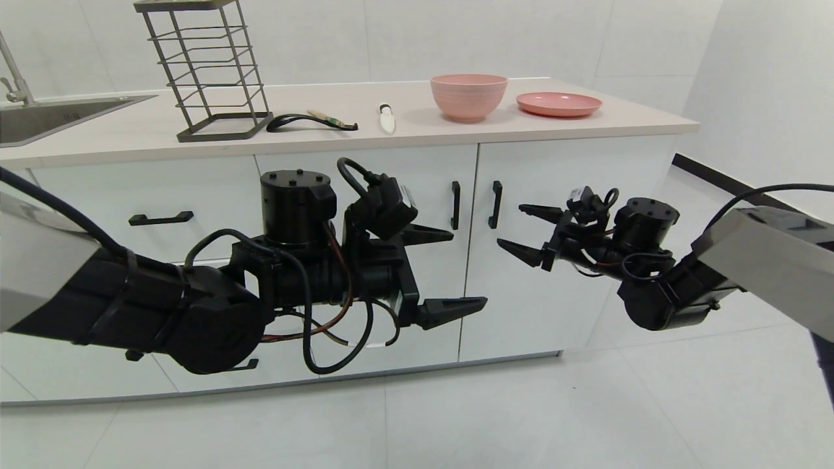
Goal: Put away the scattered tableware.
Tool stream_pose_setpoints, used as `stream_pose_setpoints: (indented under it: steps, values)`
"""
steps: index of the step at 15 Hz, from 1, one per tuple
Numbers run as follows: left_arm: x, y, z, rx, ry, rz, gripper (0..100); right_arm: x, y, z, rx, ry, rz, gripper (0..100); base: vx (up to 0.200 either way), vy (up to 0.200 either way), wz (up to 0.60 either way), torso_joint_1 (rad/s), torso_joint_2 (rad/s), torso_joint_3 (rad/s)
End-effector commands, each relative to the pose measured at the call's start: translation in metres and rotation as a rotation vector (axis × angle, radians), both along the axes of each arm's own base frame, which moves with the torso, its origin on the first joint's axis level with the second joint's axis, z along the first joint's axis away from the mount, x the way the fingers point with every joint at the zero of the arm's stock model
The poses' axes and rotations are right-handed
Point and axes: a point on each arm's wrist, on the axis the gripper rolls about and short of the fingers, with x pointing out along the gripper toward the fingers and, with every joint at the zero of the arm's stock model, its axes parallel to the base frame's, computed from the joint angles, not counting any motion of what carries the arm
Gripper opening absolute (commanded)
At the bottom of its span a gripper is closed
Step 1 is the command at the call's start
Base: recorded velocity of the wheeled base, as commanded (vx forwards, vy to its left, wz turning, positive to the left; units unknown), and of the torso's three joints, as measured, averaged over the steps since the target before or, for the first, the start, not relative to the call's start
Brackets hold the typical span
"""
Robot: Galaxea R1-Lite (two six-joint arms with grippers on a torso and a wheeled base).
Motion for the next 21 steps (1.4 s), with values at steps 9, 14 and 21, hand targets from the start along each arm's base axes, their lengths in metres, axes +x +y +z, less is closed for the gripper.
stream_pose_setpoints:
  steps: [9,14,21]
  values:
    - [-0.001,0.0,0.002,-0.002,-0.005,0.012,100,0.045,0.02,-0.024,0.014,-0.097,0.074,100,0.0,0.0,0.0,0.0,0.0,0.0]
    - [0.0,0.0,0.0,0.001,-0.001,0.012,100,0.057,0.021,-0.033,0.026,-0.104,0.074,100,0.0,0.0,0.0,0.0,0.0,0.0]
    - [0.007,-0.005,0.001,-0.009,-0.003,0.02,100,0.07,0.028,-0.039,0.038,-0.103,0.125,100,0.0,0.0,0.0,0.0,0.0,0.0]
